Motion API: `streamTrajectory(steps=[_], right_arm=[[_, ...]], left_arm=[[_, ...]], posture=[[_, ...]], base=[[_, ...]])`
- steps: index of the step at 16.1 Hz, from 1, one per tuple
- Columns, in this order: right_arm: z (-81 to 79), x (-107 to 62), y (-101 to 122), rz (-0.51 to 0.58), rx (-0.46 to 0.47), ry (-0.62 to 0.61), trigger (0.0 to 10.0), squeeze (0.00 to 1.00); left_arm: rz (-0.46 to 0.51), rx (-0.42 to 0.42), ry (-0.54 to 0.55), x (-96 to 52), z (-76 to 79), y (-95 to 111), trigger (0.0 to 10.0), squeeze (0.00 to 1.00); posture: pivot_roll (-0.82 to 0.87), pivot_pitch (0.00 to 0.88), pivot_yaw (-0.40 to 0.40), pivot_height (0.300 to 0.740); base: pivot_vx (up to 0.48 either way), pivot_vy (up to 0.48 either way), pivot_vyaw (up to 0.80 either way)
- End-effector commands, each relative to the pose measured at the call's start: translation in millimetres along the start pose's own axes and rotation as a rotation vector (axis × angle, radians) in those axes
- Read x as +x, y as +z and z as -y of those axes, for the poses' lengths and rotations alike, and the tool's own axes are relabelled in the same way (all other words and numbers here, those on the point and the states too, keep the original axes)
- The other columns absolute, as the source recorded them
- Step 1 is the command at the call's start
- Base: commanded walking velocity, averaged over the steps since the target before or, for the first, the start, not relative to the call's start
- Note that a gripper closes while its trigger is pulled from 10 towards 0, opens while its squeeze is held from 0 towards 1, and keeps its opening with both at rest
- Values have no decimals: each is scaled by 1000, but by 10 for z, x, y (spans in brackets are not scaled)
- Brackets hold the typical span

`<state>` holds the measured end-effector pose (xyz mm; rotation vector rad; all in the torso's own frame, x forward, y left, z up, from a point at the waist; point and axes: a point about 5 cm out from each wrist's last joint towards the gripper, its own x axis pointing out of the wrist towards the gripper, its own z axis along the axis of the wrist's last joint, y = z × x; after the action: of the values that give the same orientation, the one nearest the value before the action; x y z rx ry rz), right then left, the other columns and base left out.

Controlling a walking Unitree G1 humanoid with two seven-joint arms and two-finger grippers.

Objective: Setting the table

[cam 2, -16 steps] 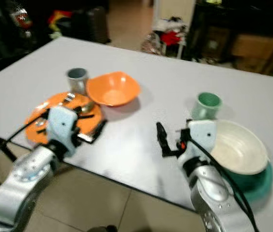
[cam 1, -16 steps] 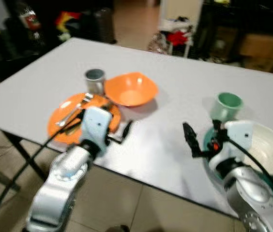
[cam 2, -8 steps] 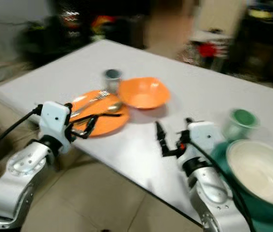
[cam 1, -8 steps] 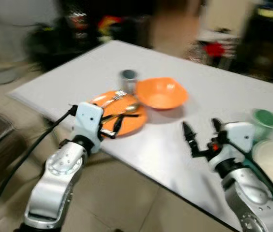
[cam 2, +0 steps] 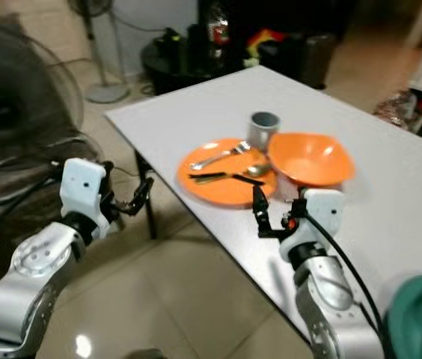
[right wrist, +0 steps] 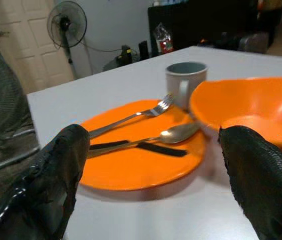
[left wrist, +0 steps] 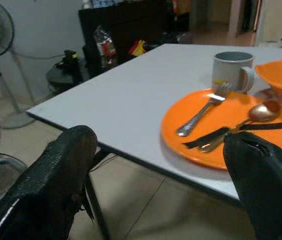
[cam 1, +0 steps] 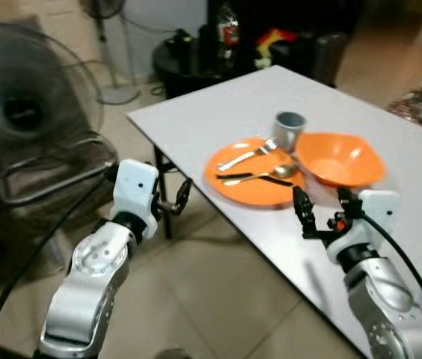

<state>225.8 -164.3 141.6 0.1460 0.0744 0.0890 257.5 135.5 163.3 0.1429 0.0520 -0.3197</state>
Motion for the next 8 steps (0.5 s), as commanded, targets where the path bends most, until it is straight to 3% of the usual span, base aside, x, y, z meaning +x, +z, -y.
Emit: streamTrajectory(steps=[1,6,7,8], right_arm=[[-17,6,5,7,22,4,10000,1000],[-11,-15,-40,-13,66,-24,10000,1000],[-9,-18,-44,-13,71,-31,10000,0],[-12,-18,-46,-14,74,-34,10000,0]], left_arm=[[4,21,16,-10,-55,29,10000,0],[3,33,1,20,-72,49,10000,0],[2,33,-2,24,-71,50,10000,0],[0,33,-5,28,-72,51,10000,0]], posture=[[27,0,-20,740],[23,0,3,740],[23,0,6,740],[21,0,8,740]], base=[[0,337,438],[0,337,0],[0,334,0],[0,334,0]])
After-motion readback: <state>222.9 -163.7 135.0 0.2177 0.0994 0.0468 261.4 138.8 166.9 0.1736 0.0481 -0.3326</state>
